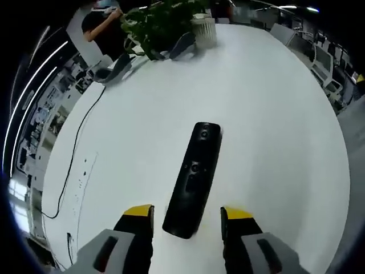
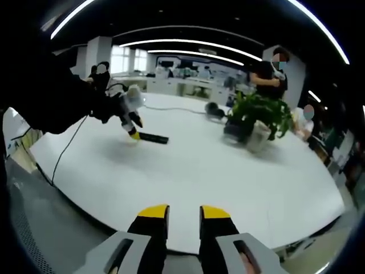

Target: Press the specified remote control buttons in sequence, fully releasing each button before pressing the next.

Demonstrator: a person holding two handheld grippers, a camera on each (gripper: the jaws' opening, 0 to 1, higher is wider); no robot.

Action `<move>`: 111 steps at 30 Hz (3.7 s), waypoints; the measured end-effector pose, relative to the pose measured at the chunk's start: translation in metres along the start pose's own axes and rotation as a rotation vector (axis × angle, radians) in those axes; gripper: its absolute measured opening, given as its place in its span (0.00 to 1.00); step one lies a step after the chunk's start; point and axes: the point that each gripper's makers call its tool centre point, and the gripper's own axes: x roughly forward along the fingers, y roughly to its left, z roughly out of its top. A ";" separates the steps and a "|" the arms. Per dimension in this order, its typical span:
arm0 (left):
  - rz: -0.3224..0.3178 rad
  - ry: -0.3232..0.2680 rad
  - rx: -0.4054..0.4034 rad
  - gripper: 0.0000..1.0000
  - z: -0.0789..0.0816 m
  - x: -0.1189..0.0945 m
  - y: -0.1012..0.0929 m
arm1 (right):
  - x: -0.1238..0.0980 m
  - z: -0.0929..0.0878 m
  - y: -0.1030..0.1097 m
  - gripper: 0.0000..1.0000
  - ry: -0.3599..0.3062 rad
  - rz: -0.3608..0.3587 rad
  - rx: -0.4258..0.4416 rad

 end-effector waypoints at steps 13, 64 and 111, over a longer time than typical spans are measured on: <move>-0.005 -0.241 -0.183 0.81 0.008 -0.068 -0.051 | -0.003 0.011 -0.008 0.41 -0.083 -0.051 -0.009; 0.378 -0.485 -0.645 0.98 -0.071 -0.248 -0.203 | -0.006 0.018 -0.022 0.63 -0.171 -0.097 0.055; 0.451 -0.440 -0.550 0.91 -0.077 -0.243 -0.203 | -0.007 0.015 -0.020 0.45 -0.155 -0.077 0.077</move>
